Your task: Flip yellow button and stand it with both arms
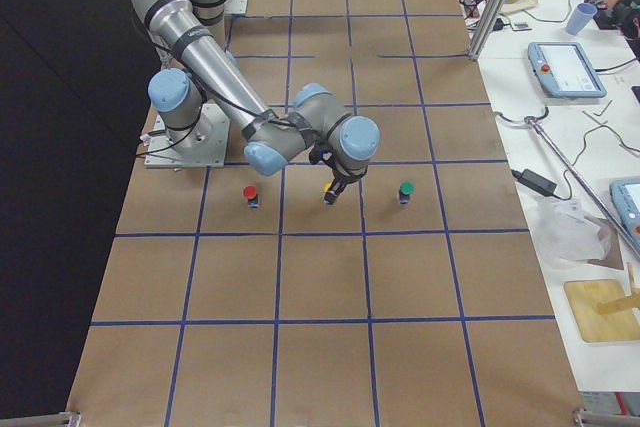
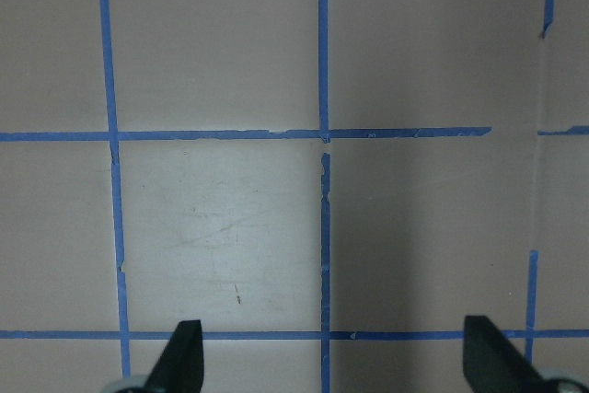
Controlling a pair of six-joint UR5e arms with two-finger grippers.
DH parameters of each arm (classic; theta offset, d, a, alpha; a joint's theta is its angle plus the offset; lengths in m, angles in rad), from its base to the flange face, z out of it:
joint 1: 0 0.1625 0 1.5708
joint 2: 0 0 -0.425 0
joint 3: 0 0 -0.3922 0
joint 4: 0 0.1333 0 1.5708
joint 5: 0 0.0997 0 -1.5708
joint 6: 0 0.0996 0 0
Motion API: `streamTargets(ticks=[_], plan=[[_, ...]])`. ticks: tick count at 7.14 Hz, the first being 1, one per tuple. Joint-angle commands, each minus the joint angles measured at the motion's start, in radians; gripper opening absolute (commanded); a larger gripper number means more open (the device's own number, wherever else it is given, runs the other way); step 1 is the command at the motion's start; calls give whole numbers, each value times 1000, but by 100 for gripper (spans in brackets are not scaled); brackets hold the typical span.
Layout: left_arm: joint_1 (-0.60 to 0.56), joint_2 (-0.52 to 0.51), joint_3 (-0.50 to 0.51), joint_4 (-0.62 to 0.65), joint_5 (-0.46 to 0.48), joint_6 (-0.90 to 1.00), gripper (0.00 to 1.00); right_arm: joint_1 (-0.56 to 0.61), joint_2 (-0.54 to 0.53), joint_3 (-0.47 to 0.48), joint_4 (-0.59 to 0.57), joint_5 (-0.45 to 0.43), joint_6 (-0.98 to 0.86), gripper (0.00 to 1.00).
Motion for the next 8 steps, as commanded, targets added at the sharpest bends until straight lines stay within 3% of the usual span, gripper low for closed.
streamTargets(ticks=[1,3,6,8], plan=[[0,1,0,0,0,0,100,38,-59,-136,124,-13,98,98],[0,1,0,0,0,0,100,135,-106,-260,264,-60,216,98],[0,0,1,0,0,0,100,295,-188,-293,409,-50,593,99],[0,0,0,6,0,0,100,395,-194,-302,427,-50,913,99]])
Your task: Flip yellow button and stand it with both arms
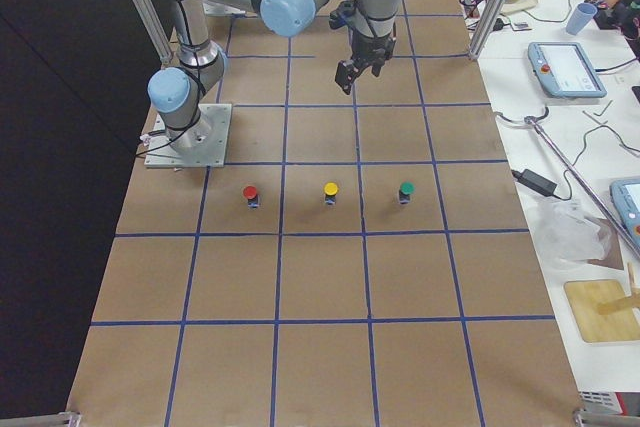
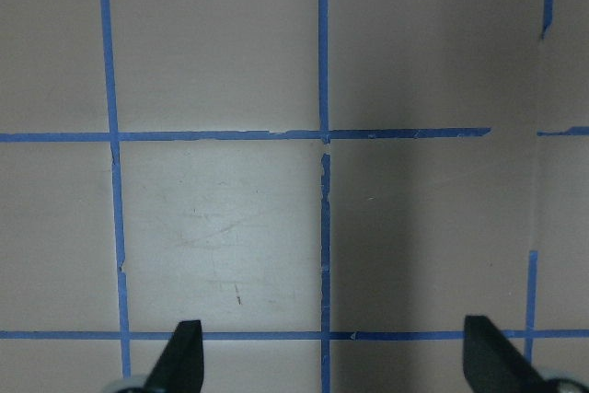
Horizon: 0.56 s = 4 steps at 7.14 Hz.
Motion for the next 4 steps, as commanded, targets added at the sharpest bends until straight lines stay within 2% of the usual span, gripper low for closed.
streamTargets(ticks=[1,4], plan=[[0,0,3,2,0,0,100,136,-7,-8,19,5,399,100],[0,-3,6,3,0,0,100,319,-12,-14,1,17,898,100]])
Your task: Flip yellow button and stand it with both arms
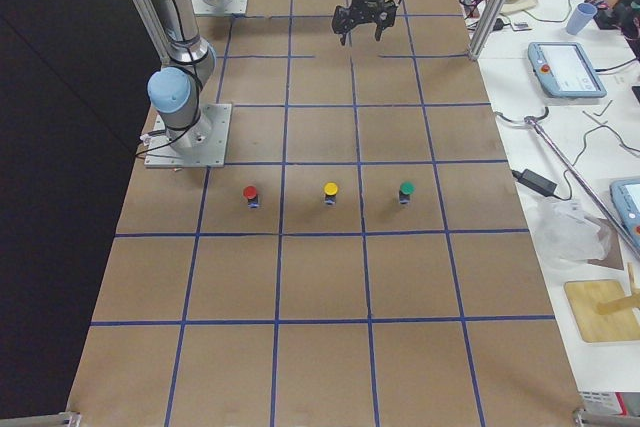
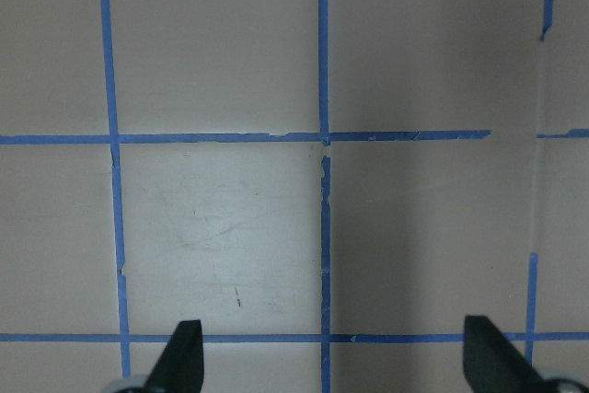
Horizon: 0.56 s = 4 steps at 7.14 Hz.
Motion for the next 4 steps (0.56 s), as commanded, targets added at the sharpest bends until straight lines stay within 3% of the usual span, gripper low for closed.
streamTargets(ticks=[1,4], plan=[[0,1,1,0,0,0,100,76,-7,-13,-10,6,374,100],[0,0,2,2,0,-2,100,143,-9,-18,-51,5,880,100]])
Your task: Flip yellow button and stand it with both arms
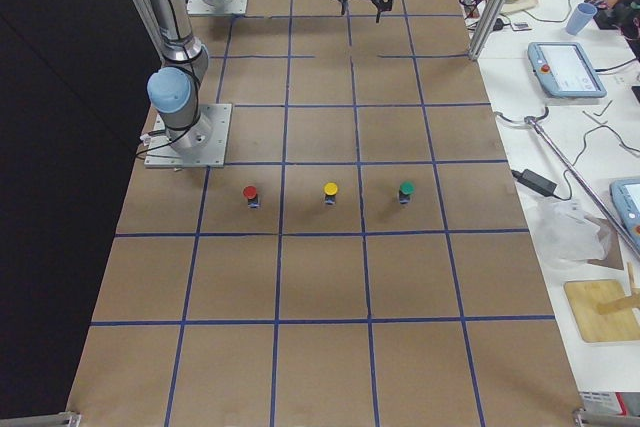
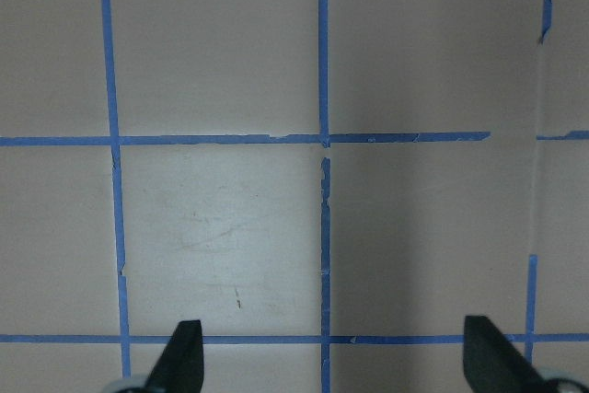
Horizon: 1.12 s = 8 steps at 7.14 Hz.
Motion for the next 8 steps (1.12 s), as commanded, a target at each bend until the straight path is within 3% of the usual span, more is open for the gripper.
streamTargets(ticks=[1,6,8], plan=[[0,0,2,1,0,0,100,85,-3,-4,-7,-15,372,100],[0,-1,0,2,0,0,100,137,-40,4,-3,-22,1107,100],[0,-1,0,2,0,0,100,139,-40,7,-13,-54,1243,100]])
